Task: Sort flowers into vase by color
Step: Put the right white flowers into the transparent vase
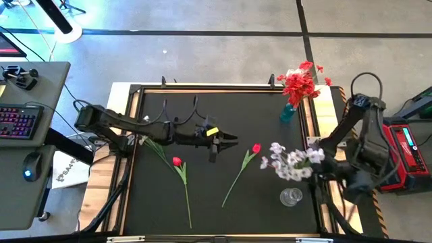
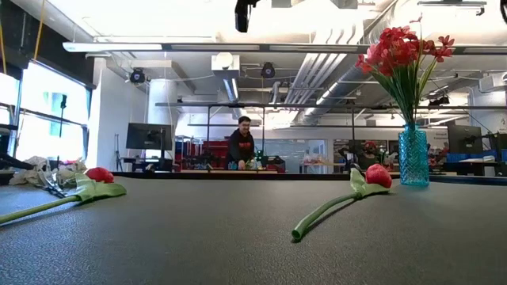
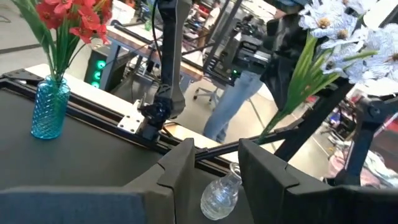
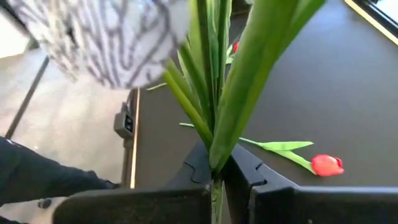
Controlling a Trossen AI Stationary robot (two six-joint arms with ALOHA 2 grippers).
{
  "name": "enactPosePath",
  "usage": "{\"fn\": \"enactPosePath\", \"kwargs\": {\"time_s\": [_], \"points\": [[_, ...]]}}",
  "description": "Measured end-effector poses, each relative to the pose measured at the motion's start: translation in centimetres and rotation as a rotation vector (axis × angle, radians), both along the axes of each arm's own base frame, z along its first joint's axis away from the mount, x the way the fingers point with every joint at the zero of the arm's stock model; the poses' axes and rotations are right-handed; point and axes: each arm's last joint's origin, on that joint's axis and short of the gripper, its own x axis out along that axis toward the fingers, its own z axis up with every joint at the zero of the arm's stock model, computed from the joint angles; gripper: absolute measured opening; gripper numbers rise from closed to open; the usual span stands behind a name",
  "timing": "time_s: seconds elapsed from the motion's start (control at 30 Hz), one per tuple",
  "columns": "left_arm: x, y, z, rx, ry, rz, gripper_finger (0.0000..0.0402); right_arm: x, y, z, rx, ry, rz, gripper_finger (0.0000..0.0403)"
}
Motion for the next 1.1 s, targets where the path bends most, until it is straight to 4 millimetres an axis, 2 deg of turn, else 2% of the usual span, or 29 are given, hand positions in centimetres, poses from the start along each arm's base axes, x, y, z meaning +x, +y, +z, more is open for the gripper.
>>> {"fn": "enactPosePath", "kwargs": {"time_s": [0.13,0.3,0.43,0.63,0.73,0.87,1.1], "points": [[-0.2,-1.4,0.0,-0.001,-0.001,0.023,0.0111,-1.6,0.9,-0.8,0.007,-0.034,0.024,0.0000],[-0.4,-2.6,0.0,0.002,-0.001,0.040,0.0111,-3.0,1.6,-3.0,0.032,-0.051,0.018,0.0000],[-0.5,-3.2,0.0,-0.012,-0.002,0.062,0.0110,-3.5,2.0,-4.7,0.008,-0.095,0.017,0.0000],[-0.8,-4.3,0.0,-0.036,0.002,0.041,0.0110,-3.5,2.2,-7.3,-0.025,-0.046,0.033,0.0005],[-0.9,-4.6,-0.3,-0.022,0.024,0.046,0.0110,-3.6,2.0,-8.7,-0.007,-0.022,0.001,0.0025],[-0.9,-4.6,-0.5,-0.051,0.041,0.067,0.0110,-3.8,1.9,-9.7,0.031,0.019,-0.029,0.0074],[-0.9,-4.7,-0.5,-0.054,0.048,0.065,0.0110,-3.9,2.2,-8.9,0.097,0.104,-0.009,0.0165]]}}
